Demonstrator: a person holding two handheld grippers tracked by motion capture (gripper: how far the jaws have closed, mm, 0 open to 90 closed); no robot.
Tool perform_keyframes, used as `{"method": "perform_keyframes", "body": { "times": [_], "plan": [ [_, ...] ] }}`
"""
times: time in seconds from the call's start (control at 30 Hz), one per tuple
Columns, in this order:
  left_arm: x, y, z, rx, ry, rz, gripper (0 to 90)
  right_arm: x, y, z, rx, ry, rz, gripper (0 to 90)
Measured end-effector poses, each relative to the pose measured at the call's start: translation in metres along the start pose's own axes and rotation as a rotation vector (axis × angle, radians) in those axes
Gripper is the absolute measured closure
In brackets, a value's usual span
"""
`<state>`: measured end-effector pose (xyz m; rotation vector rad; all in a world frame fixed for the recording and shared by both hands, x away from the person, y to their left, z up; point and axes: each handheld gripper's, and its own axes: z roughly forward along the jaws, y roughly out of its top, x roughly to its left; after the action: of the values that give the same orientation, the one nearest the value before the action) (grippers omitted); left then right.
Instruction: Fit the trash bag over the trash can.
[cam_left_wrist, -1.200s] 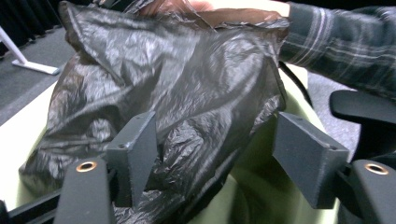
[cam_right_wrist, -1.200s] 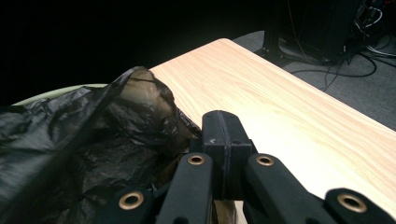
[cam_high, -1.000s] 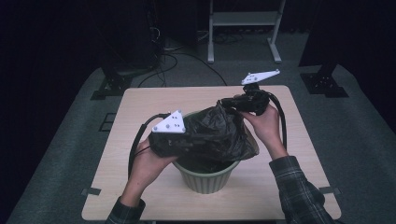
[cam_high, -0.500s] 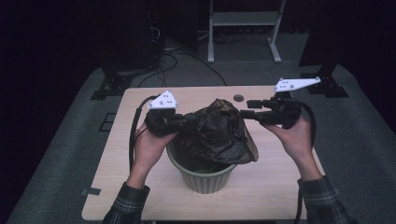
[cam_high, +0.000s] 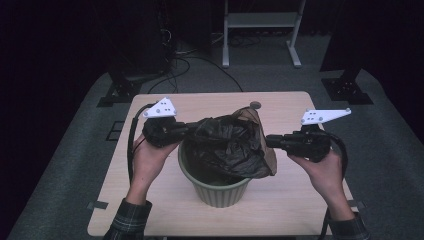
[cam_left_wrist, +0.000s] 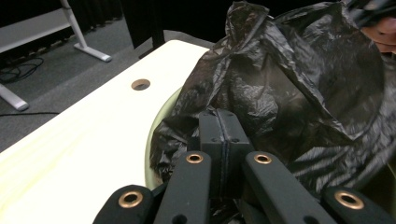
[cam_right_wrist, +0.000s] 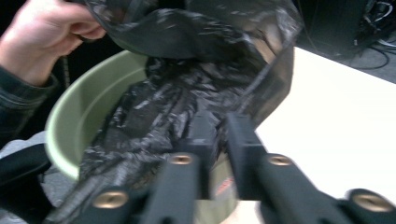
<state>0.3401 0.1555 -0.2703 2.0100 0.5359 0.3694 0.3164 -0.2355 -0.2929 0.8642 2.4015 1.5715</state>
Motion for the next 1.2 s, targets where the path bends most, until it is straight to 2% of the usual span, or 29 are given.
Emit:
{"method": "perform_keyframes", "body": {
  "times": [0.07,0.23,0.33,0.4,0.57,0.67,0.9,1.0,1.07,1.1,1.2],
  "plan": [
    [0.003,-0.004,-0.004,-0.004,0.006,-0.013,89.9,-0.004,0.001,0.001,-0.008,-0.013,0.002,89.7],
    [0.011,-0.018,-0.016,-0.014,0.028,-0.045,90.0,-0.018,0.003,0.009,-0.007,-0.066,0.014,89.8],
    [0.016,-0.028,-0.021,-0.020,0.036,-0.070,90.0,-0.029,0.004,0.017,0.007,-0.092,0.031,89.8],
    [0.019,-0.034,-0.023,-0.017,0.043,-0.079,90.0,-0.036,0.003,0.025,0.035,-0.119,0.037,89.9],
    [0.025,-0.046,-0.021,-0.009,0.047,-0.107,90.0,-0.053,-0.006,0.053,0.106,-0.125,0.074,89.9],
    [0.028,-0.053,-0.019,0.000,0.047,-0.123,90.0,-0.061,-0.014,0.068,0.137,-0.113,0.096,89.9],
    [0.032,-0.064,-0.014,0.013,0.042,-0.151,90.0,-0.066,-0.039,0.098,0.237,-0.081,0.135,89.9],
    [0.034,-0.067,-0.012,0.012,0.039,-0.161,90.0,-0.066,-0.048,0.108,0.278,-0.080,0.133,89.9],
    [0.033,-0.067,-0.012,0.014,0.042,-0.158,89.9,-0.068,-0.050,0.105,0.266,-0.080,0.137,89.6],
    [0.033,-0.066,-0.013,0.017,0.042,-0.155,90.0,-0.068,-0.048,0.101,0.245,-0.091,0.134,83.3],
    [0.030,-0.064,-0.015,0.007,0.030,-0.140,89.9,-0.069,-0.037,0.077,0.132,-0.107,0.134,78.2]
  ]
}}
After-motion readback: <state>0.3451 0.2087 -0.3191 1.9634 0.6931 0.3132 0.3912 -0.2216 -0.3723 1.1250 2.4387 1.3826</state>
